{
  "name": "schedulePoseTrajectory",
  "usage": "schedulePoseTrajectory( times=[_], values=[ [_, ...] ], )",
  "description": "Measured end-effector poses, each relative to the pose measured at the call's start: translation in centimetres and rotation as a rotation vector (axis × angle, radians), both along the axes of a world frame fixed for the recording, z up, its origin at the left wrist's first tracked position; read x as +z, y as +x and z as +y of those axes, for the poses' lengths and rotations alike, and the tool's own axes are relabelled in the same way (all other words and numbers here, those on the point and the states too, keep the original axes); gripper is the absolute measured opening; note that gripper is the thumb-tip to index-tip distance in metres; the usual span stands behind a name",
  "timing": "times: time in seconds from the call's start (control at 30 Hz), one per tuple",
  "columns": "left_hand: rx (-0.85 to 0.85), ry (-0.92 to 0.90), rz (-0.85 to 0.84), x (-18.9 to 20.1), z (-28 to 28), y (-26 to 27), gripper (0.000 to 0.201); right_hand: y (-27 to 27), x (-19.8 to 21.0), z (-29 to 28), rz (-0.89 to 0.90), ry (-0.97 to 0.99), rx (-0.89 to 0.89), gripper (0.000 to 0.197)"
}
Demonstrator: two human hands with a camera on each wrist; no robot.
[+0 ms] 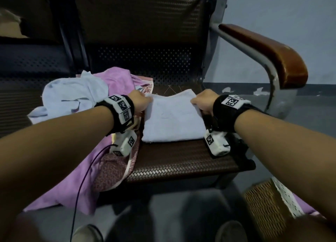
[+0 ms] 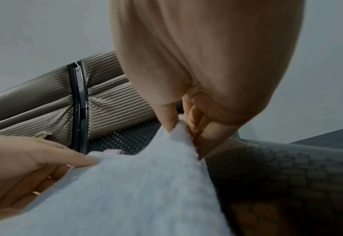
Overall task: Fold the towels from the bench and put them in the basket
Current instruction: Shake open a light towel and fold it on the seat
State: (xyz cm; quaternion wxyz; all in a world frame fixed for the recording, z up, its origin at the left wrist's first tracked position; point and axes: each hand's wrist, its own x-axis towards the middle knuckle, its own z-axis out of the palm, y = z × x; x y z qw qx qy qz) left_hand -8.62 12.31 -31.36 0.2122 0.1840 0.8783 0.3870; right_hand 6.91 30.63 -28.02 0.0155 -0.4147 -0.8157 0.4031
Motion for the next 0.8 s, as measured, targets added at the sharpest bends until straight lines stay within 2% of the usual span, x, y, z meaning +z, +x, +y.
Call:
schedulePoseTrajectory(
  times=[0.13, 0.17, 0.23, 0.27, 0.33, 0.4, 0.47, 0.5, 0.57, 0.6, 0.7, 0.73, 0.8],
  values=[
    [-0.031, -0.041, 0.014, -0.7, 0.2, -0.5, 0.019, -0.2, -0.7, 0.2, -0.038, 0.083, 0.061, 0.021],
    [-0.045, -0.057, 0.074, -0.6, 0.0, -0.4, 0.018, -0.1, -0.6, 0.3, -0.06, 0.145, 0.131, 0.026],
    [-0.087, -0.015, 0.151, -0.2, -0.7, 0.4, 0.01, 0.6, 0.1, 0.3, -0.088, 0.299, 0.279, 0.05],
    [-0.149, 0.041, 0.112, 0.2, -1.3, 1.2, 0.01, 1.3, 0.5, 0.0, -0.074, 0.347, 0.356, 0.059],
    [-0.354, 0.099, -0.016, 0.6, -2.6, 3.0, 0.012, 2.8, 1.0, -0.8, -0.04, 0.397, 0.504, 0.061],
    [-0.56, -0.058, -0.011, 0.4, -3.9, 4.3, 0.043, 4.4, 0.9, -1.4, -0.091, 0.397, 0.628, 0.054],
    [-0.668, -0.241, 0.149, -0.1, -4.9, 5.3, 0.073, 5.7, 0.7, -2.3, -0.205, 0.372, 0.725, 0.063],
    [-0.68, -0.274, 0.22, -0.4, -5.2, 5.5, 0.079, 6.0, 0.5, -2.6, -0.245, 0.377, 0.754, 0.072],
    [-0.619, -0.241, 0.302, -0.7, -5.7, 5.8, 0.068, 6.3, 0.3, -3.2, -0.268, 0.422, 0.778, 0.08],
    [-0.574, -0.214, 0.328, -0.7, -5.9, 5.8, 0.055, 6.3, 0.2, -3.4, -0.267, 0.454, 0.778, 0.075],
    [-0.49, -0.163, 0.38, -0.1, -6.3, 5.9, 0.016, 6.4, 0.5, -3.4, -0.206, 0.49, 0.72, 0.034],
    [-0.468, -0.137, 0.375, 0.2, -6.4, 5.8, 0.01, 6.4, 0.7, -3.3, -0.178, 0.483, 0.68, 0.024],
    [-0.406, -0.069, 0.313, 0.5, -6.6, 5.5, 0.015, 6.7, 0.9, -3.0, -0.112, 0.456, 0.612, 0.017]
  ],
)
